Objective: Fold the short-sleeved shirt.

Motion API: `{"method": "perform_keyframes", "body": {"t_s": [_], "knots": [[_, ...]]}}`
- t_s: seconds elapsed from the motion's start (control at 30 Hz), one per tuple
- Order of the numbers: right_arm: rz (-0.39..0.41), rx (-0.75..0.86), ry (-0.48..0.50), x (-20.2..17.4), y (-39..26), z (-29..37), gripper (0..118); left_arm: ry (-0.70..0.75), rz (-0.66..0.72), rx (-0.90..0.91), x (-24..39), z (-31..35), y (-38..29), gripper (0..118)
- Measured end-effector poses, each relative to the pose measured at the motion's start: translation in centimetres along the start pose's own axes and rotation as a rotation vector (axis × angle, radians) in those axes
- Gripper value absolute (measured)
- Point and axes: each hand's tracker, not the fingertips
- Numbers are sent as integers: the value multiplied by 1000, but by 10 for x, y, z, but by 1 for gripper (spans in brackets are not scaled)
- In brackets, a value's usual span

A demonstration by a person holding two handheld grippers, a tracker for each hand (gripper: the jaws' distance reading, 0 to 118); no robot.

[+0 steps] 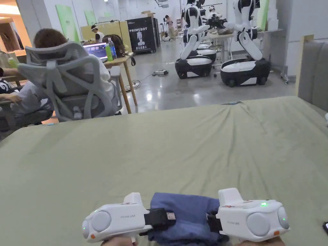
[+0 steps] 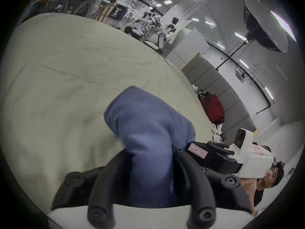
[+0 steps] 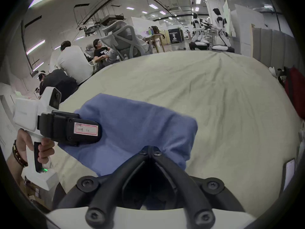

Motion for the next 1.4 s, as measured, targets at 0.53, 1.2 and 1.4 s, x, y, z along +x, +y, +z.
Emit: {"method": "perform_keyframes", "body": {"t_s": [0.53, 1.2, 1.4], "knots": [[241, 137, 190, -185, 73, -87, 0, 231, 98, 142, -305, 283, 87, 30], [315, 201, 138, -232, 116, -135, 0, 469, 6, 528, -215, 328, 73, 118], [281, 277, 112, -212, 133, -76, 0, 552, -198, 615, -101, 283, 70, 59]]}}
